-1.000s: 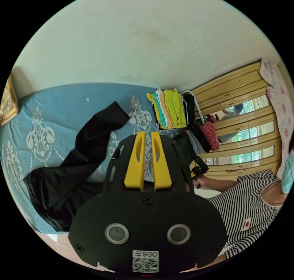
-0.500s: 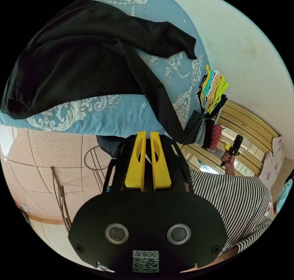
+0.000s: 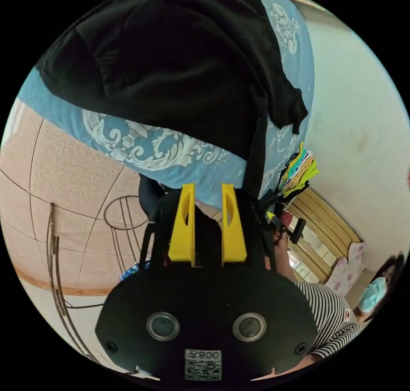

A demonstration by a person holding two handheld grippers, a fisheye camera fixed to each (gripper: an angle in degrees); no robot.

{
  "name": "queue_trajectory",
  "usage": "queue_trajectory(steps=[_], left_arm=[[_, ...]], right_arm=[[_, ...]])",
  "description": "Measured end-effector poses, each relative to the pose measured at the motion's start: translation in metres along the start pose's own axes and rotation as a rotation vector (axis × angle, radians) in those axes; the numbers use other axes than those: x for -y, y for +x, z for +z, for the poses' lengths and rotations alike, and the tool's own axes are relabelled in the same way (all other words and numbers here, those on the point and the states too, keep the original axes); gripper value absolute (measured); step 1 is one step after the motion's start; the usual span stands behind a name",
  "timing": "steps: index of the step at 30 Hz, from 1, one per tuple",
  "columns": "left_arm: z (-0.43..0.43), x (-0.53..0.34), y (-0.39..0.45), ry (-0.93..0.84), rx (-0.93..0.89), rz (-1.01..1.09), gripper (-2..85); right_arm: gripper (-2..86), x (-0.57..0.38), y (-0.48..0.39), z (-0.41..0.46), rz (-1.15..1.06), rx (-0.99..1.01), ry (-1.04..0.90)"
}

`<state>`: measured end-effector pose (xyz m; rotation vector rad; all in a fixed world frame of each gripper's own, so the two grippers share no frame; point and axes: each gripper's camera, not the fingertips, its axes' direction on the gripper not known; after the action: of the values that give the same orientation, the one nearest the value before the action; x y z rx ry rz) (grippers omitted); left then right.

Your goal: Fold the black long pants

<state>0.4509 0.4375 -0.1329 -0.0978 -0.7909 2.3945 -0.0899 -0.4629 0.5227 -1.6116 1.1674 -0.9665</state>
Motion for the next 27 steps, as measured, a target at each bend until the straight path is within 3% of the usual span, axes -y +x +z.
queue_trajectory(steps=[7,14,20,27], left_arm=[[-0.013,-0.015,-0.09,0.268,-0.249,-0.238,9.2],[-0.032,-0.056,-0.133,0.307,-0.25,-0.226,5.2],[-0.062,-0.107,-0.157,0.359,-0.236,-0.198,2.5],[-0.13,-0.209,-0.187,0.339,-0.152,-0.107,1.9]], right_arm=[[10.5,0.056,-0.02,0.06,-0.137,-0.256,-0.031],[9.1,0.086,-0.008,0.147,-0.213,-0.257,-0.215],[3.5,0.076,-0.01,0.141,-0.27,-0.15,-0.275],[2.2,0.047,-0.014,0.048,-0.321,-0.121,-0.192]])
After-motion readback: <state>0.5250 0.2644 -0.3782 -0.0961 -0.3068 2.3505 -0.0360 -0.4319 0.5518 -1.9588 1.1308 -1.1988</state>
